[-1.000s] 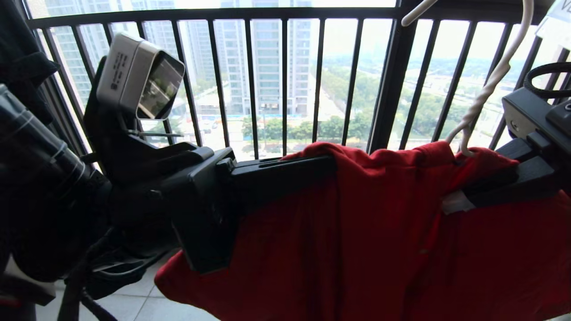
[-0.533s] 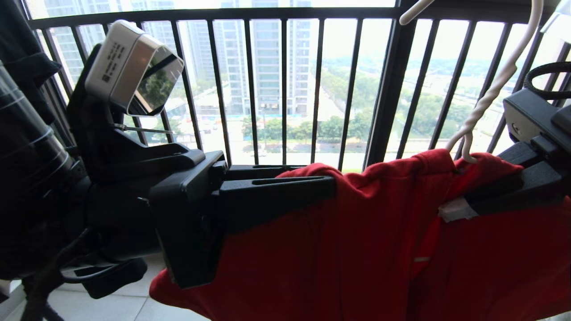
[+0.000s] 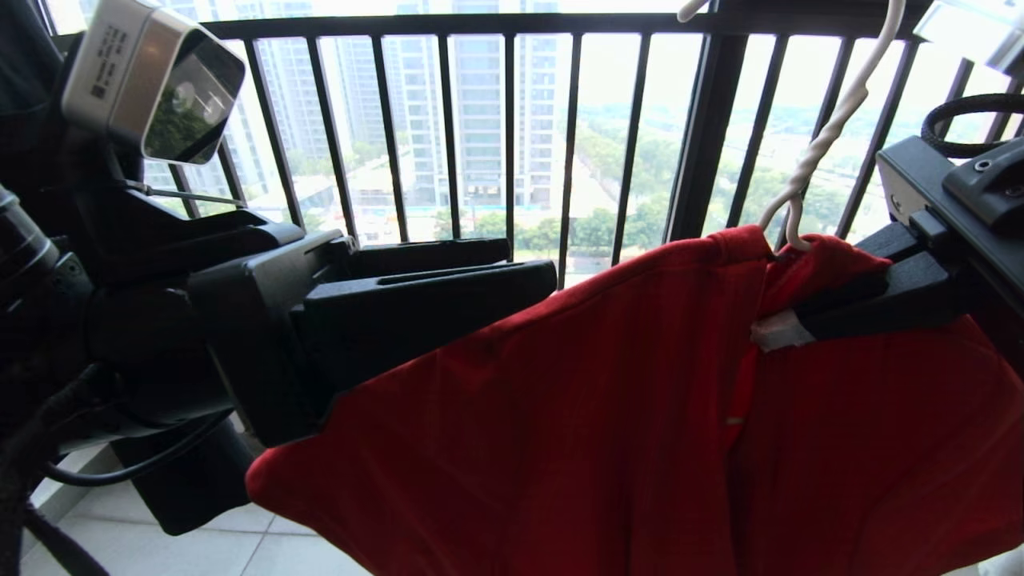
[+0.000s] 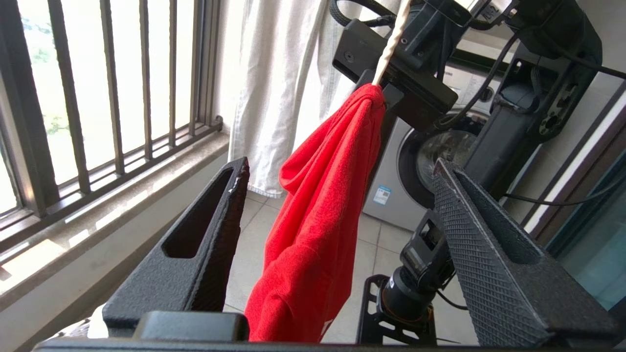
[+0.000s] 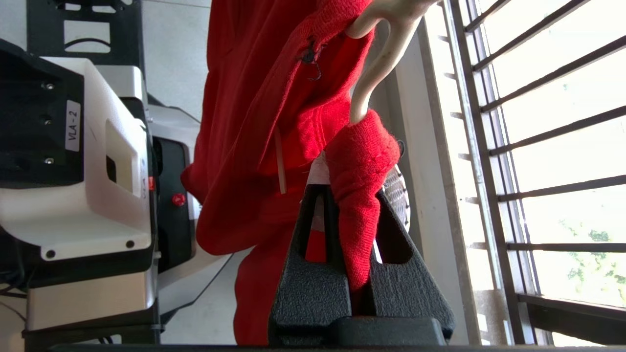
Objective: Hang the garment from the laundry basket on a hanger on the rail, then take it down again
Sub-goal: Hang the clothes rack on the clothesline
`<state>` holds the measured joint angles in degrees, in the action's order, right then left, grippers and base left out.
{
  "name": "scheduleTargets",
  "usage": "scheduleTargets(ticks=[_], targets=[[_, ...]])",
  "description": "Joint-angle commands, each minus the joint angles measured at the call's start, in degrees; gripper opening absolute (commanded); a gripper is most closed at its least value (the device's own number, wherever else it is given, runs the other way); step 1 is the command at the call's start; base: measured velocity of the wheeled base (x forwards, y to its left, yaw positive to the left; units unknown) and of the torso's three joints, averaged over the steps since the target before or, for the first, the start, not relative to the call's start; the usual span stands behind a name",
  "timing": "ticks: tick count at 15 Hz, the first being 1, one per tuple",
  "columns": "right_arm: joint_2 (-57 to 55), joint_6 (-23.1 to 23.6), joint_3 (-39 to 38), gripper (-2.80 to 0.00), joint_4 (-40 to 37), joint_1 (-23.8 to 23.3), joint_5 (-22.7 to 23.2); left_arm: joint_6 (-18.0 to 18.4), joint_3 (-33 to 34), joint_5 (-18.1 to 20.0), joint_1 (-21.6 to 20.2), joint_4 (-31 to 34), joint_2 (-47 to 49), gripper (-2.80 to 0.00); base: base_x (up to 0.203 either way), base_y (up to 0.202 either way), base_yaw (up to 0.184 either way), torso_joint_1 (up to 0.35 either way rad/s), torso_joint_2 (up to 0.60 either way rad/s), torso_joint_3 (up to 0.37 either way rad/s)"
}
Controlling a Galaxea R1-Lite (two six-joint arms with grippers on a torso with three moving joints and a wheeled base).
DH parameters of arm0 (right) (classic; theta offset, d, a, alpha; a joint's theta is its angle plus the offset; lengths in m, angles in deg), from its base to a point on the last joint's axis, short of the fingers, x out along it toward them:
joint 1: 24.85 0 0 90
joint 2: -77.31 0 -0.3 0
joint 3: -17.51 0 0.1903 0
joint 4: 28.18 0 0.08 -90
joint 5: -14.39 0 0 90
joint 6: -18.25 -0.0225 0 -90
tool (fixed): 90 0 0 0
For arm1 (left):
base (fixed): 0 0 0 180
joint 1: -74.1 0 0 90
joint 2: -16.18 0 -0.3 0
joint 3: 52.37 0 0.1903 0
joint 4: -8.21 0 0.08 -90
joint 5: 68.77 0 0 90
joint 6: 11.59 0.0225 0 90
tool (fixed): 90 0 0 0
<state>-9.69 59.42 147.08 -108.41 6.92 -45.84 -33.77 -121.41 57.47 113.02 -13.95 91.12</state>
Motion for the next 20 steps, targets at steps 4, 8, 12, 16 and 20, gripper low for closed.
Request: scheduleTargets(ticks=[4, 8, 12, 16, 20], targets=[[-1.4, -0.9, 0.0, -2.8, 2.2, -2.7, -0.9, -0.4, -1.9, 0.2, -6.6, 0.3, -5.1, -1.04, 0.0, 0.0, 0.0, 0.0, 0.0, 0.0], [-1.3, -9.0, -0.5, -2.8, 7.0, -5.3, -4.3, -0.7, -6.5, 0.0, -11.4, 7.8, -9.0, -2.8, 0.0, 0.0, 0.0, 0.0, 0.0, 0.0], [1.6, -19.1, -1.4, -2.8, 9.1, -10.2, -8.2, -0.8, -7.2, -1.7, -15.9, 12.5, -12.0, -2.8, 0.0, 0.0, 0.0, 0.0, 0.0, 0.0], [8.2, -25.9, -6.1, -2.8, 10.3, -18.1, -12.7, -0.9, -8.6, -3.8, -19.7, 27.7, -16.0, -2.8, 0.0, 0.0, 0.0, 0.0, 0.0, 0.0], [16.9, -29.9, -13.7, -2.8, 10.5, -24.8, -14.4, -1.1, -8.4, -4.5, -25.4, 38.9, -19.7, -2.8, 0.0, 0.0, 0.0, 0.0, 0.0, 0.0]])
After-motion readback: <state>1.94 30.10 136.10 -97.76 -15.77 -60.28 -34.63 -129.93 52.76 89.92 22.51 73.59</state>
